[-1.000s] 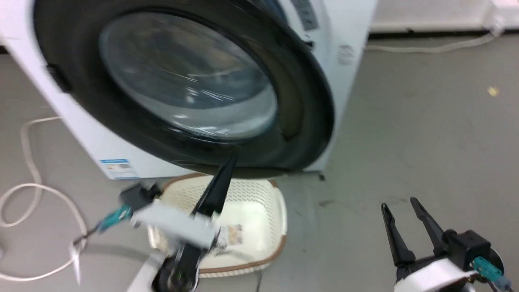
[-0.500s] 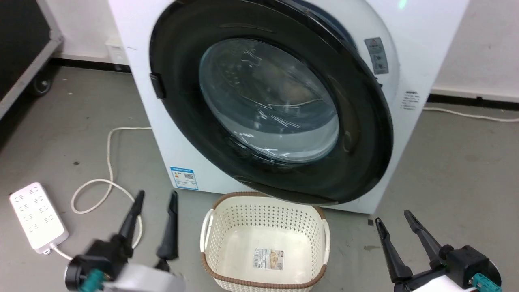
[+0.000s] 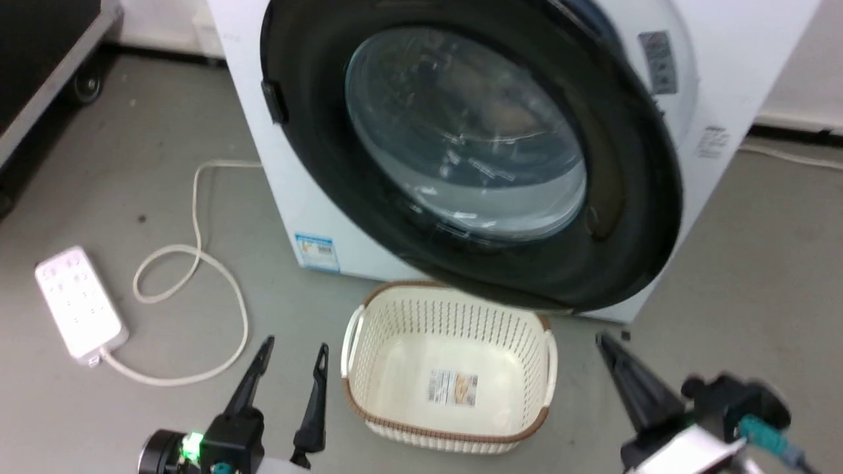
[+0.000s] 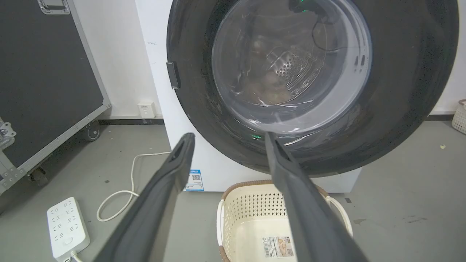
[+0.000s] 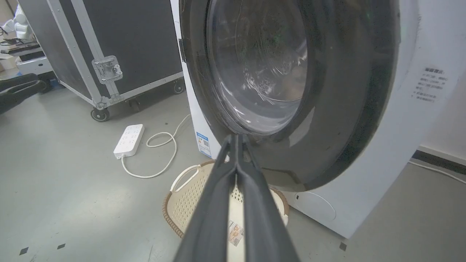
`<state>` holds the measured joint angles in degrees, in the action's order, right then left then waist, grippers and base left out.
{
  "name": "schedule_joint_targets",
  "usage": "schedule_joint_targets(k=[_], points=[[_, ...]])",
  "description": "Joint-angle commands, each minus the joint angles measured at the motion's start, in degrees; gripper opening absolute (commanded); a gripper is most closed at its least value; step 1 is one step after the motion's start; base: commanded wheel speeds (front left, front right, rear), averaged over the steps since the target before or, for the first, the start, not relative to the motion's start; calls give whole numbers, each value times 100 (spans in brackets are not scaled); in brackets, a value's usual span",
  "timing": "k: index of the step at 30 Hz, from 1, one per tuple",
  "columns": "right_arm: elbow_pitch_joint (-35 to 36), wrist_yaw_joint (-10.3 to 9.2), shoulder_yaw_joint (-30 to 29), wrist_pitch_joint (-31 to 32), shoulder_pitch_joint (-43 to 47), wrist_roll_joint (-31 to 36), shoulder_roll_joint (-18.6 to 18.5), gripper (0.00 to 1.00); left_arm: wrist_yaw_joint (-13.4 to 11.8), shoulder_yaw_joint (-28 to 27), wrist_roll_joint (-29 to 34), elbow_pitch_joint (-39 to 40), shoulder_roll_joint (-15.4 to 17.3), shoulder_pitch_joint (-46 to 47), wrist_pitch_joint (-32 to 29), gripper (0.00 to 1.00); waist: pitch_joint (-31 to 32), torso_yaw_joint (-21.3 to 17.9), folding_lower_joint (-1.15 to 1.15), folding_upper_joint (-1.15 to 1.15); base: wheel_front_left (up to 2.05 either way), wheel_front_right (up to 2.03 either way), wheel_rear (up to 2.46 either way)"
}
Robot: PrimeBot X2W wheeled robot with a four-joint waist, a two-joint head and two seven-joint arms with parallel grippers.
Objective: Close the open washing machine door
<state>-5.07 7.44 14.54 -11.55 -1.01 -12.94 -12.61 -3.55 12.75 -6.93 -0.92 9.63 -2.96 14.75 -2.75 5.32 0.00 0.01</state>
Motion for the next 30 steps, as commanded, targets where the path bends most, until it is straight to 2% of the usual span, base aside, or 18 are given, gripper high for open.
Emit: schedule_joint_targets(k=[1, 2, 4, 8, 9, 10, 13, 20, 30], points=[[105, 5, 126, 61, -326, -96, -192, 0, -38, -36, 55, -10, -50, 154, 24, 100, -340, 184, 0, -1, 0, 0, 0], [142, 5, 197, 102, -476, -148, -318, 0, -40, -34, 79, -7, -78, 204, 24, 100, -453, 237, 0, -1, 0, 0, 0], [76, 5, 405, 347, -1544, -706, -1226, 0, -41, 11, 200, -8, -251, 501, 25, 100, -1014, 528, 0, -1, 0, 0, 0], [-271, 5, 219, 474, -2169, -1253, -1695, 0, -44, 31, 229, -16, -362, 654, 25, 100, -1259, 708, 0, -1, 0, 0, 0], [-271, 5, 219, 474, -2169, -1253, -1695, 0, -44, 31, 229, -16, -362, 654, 25, 100, -1259, 708, 0, -1, 0, 0, 0], [-519, 5, 67, 506, -2422, -1516, -1878, 0, -41, 30, 164, -12, -439, 714, 25, 100, -1348, 803, 0, -1, 0, 0, 0], [-842, 5, 35, 552, -2777, -1770, -2187, 0, -13, 15, 70, 12, -525, 791, 25, 100, -1460, 925, 0, -1, 0, 0, 0], [-1545, 5, 64, 679, -3717, -2355, -2458, 0, 14, -38, 86, 55, -602, 895, 25, 100, -1657, 1024, 0, -1, 0, 0, 0], [-2921, 5, -26, 665, -4633, -2420, -2360, 0, 74, -83, -21, 37, -657, 1026, 25, 100, -1643, 1084, 0, -1, 0, 0, 0]])
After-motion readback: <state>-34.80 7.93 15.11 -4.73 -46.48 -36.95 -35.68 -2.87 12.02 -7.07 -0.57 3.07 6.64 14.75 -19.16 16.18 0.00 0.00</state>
